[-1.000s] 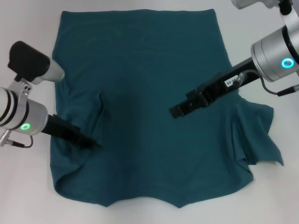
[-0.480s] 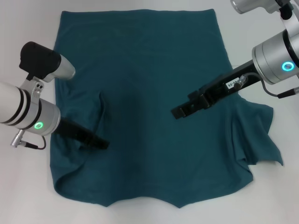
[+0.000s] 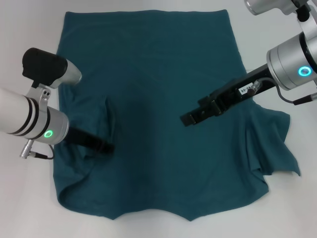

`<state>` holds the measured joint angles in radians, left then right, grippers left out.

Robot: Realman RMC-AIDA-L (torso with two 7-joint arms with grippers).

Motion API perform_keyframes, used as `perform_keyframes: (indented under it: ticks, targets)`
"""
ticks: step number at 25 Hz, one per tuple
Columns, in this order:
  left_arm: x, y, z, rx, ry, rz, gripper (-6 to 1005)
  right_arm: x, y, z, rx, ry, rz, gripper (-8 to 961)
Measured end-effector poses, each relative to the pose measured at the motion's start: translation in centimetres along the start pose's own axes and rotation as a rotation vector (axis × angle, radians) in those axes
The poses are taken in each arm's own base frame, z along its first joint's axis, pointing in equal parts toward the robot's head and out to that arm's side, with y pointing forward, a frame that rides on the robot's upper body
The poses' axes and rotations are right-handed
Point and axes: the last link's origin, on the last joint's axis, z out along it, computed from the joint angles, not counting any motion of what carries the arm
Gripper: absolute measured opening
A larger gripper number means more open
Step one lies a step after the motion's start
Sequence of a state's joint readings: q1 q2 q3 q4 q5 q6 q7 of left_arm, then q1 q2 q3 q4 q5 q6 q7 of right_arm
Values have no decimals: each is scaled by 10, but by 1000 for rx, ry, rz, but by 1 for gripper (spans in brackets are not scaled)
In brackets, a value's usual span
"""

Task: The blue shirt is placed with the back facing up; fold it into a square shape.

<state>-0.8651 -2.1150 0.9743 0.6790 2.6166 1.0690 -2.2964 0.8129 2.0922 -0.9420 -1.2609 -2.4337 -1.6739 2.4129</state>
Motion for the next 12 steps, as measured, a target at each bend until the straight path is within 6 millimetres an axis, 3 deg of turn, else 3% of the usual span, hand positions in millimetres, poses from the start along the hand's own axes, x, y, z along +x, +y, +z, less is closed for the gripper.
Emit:
perform_keyframes:
  ticks: [4,12]
  targets:
    - [2,0,1,14,15,-17,552,0,0,0,-1,-2,-1,834]
    - [2,0,2,19,12,-18,244,-2,2,0,-16,-17,-12,835]
